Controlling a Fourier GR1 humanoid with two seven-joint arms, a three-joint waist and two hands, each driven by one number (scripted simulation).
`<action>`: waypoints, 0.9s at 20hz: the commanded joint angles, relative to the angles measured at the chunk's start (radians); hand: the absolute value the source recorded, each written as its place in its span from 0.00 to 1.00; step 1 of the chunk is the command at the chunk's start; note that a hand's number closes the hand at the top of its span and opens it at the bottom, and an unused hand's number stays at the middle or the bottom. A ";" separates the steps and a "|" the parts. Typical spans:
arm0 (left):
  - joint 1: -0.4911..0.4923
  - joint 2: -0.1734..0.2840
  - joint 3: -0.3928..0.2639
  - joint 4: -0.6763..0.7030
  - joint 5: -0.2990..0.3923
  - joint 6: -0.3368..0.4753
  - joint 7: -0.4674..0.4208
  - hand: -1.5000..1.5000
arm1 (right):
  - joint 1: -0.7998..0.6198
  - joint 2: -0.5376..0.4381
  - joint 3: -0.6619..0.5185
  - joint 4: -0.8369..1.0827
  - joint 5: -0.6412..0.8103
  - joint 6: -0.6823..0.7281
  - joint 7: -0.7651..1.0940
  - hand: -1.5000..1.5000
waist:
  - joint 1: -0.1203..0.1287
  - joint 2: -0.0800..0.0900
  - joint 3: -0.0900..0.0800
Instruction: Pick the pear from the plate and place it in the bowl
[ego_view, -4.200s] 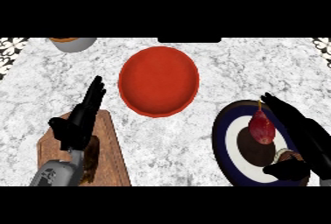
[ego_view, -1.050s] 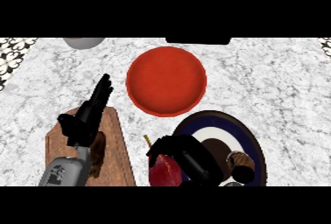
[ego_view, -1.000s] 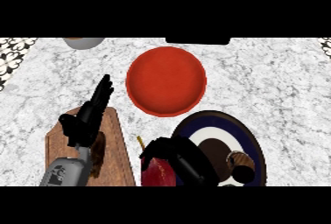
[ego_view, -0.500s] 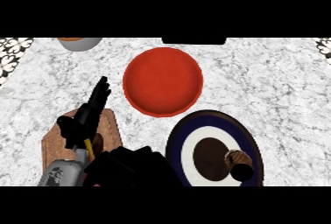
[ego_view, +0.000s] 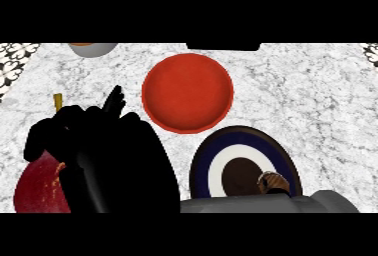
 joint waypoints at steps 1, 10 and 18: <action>-0.018 0.015 0.025 0.007 0.011 -0.011 -0.014 0.50 | -0.223 0.002 -0.071 0.146 -0.082 -0.022 0.108 1.00 | -0.001 0.004 0.001; 0.002 -0.007 0.016 0.015 -0.002 0.003 -0.036 0.50 | -0.314 -0.014 -0.146 0.536 -0.051 0.118 -0.049 1.00 | -0.007 0.010 0.001; 0.028 -0.010 0.005 -0.026 0.008 -0.016 -0.009 0.50 | -0.213 -0.003 -0.224 0.809 0.000 0.012 -0.321 1.00 | -0.010 0.011 0.002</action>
